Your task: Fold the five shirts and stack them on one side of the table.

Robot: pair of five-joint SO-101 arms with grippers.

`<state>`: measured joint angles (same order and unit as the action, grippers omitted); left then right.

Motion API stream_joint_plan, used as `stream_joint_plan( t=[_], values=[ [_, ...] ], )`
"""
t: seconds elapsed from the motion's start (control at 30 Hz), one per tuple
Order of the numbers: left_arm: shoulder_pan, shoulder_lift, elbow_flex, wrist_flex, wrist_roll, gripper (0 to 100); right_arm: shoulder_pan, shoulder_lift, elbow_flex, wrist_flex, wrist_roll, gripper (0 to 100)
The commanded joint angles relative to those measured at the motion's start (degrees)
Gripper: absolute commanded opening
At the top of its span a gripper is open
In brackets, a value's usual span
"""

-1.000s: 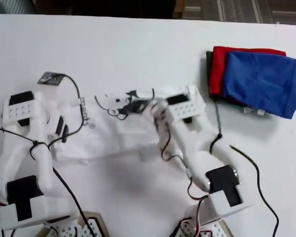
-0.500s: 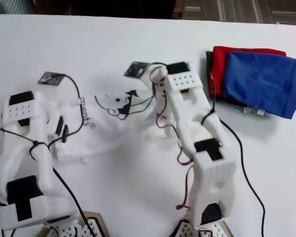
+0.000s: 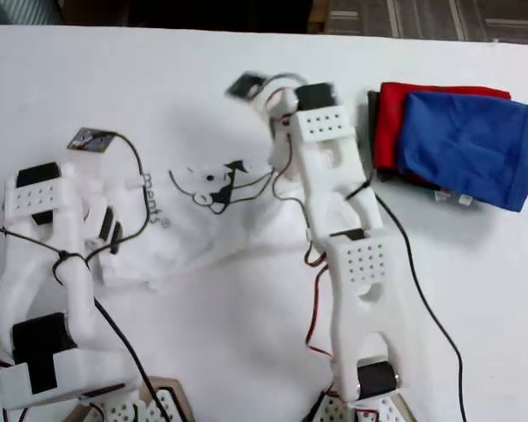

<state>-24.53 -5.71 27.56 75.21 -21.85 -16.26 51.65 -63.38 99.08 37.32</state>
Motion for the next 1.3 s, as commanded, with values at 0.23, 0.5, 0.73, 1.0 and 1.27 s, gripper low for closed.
stream_joint_plan(
  t=[0.23,0.5,0.73,1.0,1.27],
  values=[
    [-0.7,-2.2,-2.1,0.0,0.1,14,0.9,-7.6,1.8,2.3,-8.1,1.6],
    [-0.7,-2.2,-2.4,0.3,0.1,14,-0.8,-26.7,31.9,2.1,-12.1,1.9],
    [-0.5,-2.3,-2.5,0.2,0.3,14,-8.9,-37.1,52.0,-9.3,-12.5,1.9],
    [-0.7,-2.4,-2.1,0.4,0.3,14,-14.1,-37.7,61.2,-22.9,-17.9,1.9],
    [-0.7,-2.2,-2.2,0.4,0.3,14,-13.8,-37.6,66.1,-32.7,-17.9,1.9]
  ],
)
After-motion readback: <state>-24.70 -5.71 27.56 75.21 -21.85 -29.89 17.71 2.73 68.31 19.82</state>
